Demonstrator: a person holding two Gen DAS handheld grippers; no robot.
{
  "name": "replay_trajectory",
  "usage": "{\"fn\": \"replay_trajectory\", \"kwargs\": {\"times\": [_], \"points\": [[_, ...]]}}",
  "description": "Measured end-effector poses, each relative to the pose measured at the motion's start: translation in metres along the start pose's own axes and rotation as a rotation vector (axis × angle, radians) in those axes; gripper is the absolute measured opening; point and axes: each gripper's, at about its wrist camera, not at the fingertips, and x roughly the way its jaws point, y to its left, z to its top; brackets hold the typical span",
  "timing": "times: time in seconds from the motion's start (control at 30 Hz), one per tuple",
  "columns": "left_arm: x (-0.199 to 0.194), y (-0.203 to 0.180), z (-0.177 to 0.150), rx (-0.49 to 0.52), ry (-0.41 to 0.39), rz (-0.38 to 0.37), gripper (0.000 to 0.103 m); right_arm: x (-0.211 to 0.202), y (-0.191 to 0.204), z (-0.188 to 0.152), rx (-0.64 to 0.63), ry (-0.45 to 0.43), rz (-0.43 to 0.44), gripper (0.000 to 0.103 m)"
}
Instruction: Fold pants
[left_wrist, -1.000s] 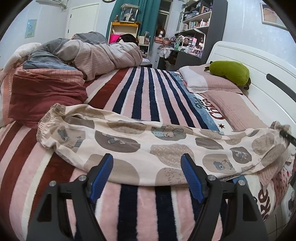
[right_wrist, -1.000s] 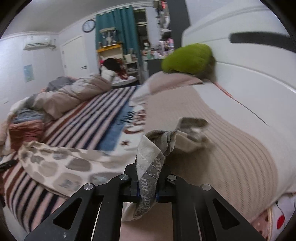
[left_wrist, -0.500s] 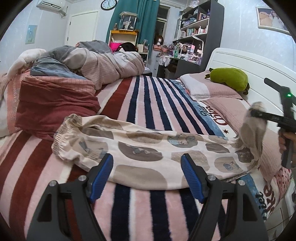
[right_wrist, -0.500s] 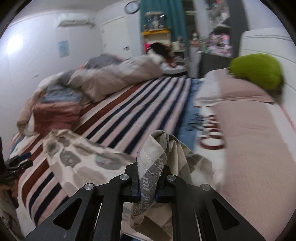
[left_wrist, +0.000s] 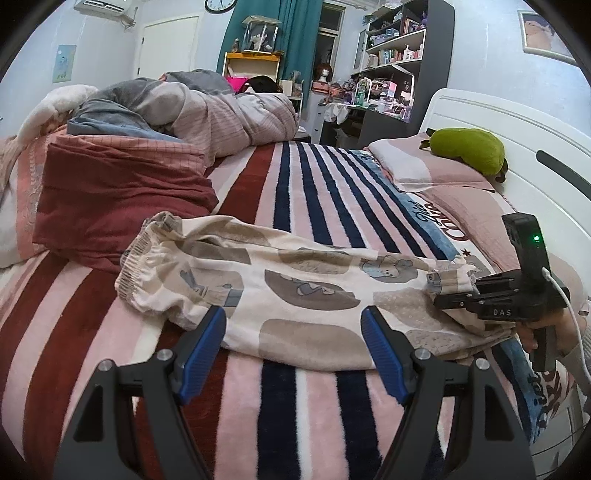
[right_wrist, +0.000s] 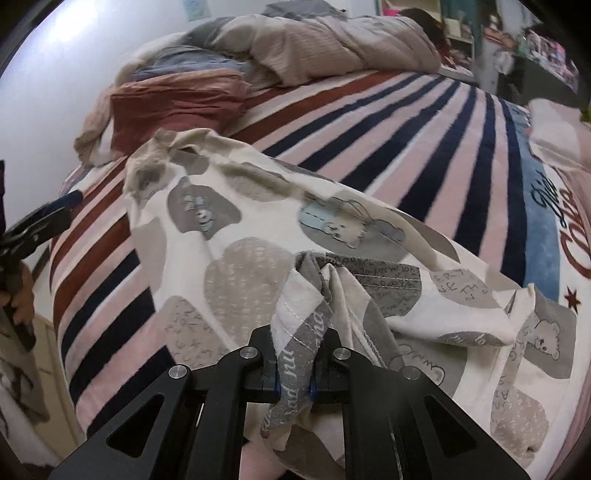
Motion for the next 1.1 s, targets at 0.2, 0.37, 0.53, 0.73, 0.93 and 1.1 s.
{"fn": "replay_trajectory", "kwargs": {"times": [0.2,0.37,0.53,0.73,0.93,1.1], "points": [[0.006,-0.015,0.006,0.026,0.009,-0.022,0.072,0.016,-0.002,-0.011,0.000,0.077,0.025,0.013],[0.019,-0.052,0.013,0.086,0.033,-0.087,0.076,-0.027,-0.010,-0.020,0.062,0.011,0.098,0.033],[0.043,-0.106,0.020,0.169,0.072,-0.174,0.076,-0.104,-0.028,-0.039,0.062,-0.132,0.018,0.038],[0.091,-0.157,0.017,0.235,0.176,-0.238,0.076,-0.140,-0.067,-0.080,0.148,-0.183,-0.059,0.039],[0.134,-0.171,0.002,0.184,0.297,-0.293,0.072,-0.135,-0.087,-0.105,0.195,-0.169,-0.045,0.039],[0.153,-0.173,-0.006,0.158,0.339,-0.267,0.011,-0.132,-0.090,-0.111,0.214,-0.182,-0.019,0.039]]}}
